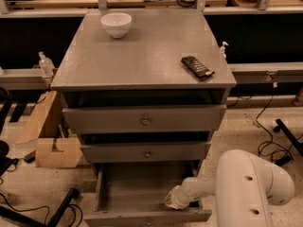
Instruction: Open bottom drawer
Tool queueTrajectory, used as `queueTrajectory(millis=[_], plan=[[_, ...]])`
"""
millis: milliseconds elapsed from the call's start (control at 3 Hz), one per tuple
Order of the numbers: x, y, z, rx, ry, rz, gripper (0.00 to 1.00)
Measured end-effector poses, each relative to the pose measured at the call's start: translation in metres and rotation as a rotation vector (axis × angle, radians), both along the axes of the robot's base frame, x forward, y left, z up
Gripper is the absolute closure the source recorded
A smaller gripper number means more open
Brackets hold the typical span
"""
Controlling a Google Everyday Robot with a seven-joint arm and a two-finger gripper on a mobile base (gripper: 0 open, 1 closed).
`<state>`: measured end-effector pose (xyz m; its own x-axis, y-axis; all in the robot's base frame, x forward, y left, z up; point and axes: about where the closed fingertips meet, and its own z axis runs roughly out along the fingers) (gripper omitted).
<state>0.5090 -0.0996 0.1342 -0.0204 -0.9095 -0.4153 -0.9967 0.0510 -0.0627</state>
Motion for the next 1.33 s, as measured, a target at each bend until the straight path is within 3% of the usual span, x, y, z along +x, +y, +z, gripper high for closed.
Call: queueTrajectory(millis=[333,667,1333], plan=[[0.0000,0.0000,0.0000,0.000,0.000,0.000,1.00],[0.0002,0.0001,0.0000,0.000,0.000,0.000,0.82],[0.0003,0.0001,-0.0001,0.000,0.000,0.000,0.36]])
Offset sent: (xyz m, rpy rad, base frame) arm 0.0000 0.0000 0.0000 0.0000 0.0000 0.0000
